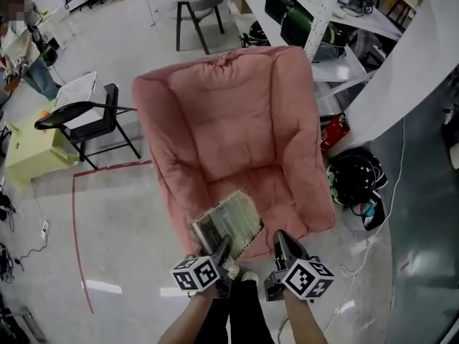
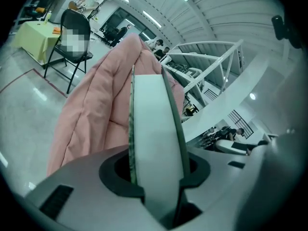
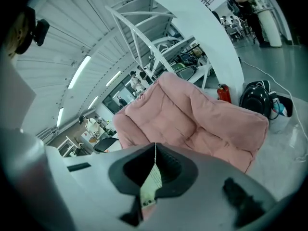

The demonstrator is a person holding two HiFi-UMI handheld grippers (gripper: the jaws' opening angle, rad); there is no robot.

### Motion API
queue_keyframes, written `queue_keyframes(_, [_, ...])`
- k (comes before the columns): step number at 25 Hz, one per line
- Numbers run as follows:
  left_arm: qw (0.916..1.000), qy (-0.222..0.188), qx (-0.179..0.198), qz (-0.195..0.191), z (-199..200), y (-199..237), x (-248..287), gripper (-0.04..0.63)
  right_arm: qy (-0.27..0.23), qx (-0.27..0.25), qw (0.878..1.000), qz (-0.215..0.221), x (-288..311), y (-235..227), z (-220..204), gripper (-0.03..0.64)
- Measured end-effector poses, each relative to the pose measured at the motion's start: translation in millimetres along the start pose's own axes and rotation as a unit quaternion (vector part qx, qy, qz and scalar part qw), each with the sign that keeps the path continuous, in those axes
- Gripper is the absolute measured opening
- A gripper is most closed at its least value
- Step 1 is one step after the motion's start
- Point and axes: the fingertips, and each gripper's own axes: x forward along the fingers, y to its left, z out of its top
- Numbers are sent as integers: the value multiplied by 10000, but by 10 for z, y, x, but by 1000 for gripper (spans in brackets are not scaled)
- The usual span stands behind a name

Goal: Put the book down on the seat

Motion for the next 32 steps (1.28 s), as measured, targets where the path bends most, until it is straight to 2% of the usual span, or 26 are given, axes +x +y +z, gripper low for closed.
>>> queue_keyframes(6, [9982, 403, 51, 452, -210, 454, 227, 172, 293, 140, 9995, -10, 343, -231, -266, 14])
queue_keyframes(13, [9930, 668, -112, 968, -355, 880, 409, 175, 526, 367, 9979, -73, 563, -367, -553, 14])
queue_keyframes(18, [9917, 709, -333, 1020, -380, 1038, 492, 175, 577, 433, 9973, -142, 613, -439, -634, 14])
queue_keyframes(24, [9915, 680, -397, 1041, -364, 1088, 535, 180, 592, 461, 9971, -135, 640, -439, -660, 14])
queue_keyframes(27, [9922, 706, -431, 938, -362, 1027, 511, 267, 601, 452, 9971, -112, 602, -377, -667, 14])
queue_keyframes(32, [9913, 628, -518, 1039, -309, 1016, 345, 287, 550, 402, 9977, -3, 528, -219, -595, 12])
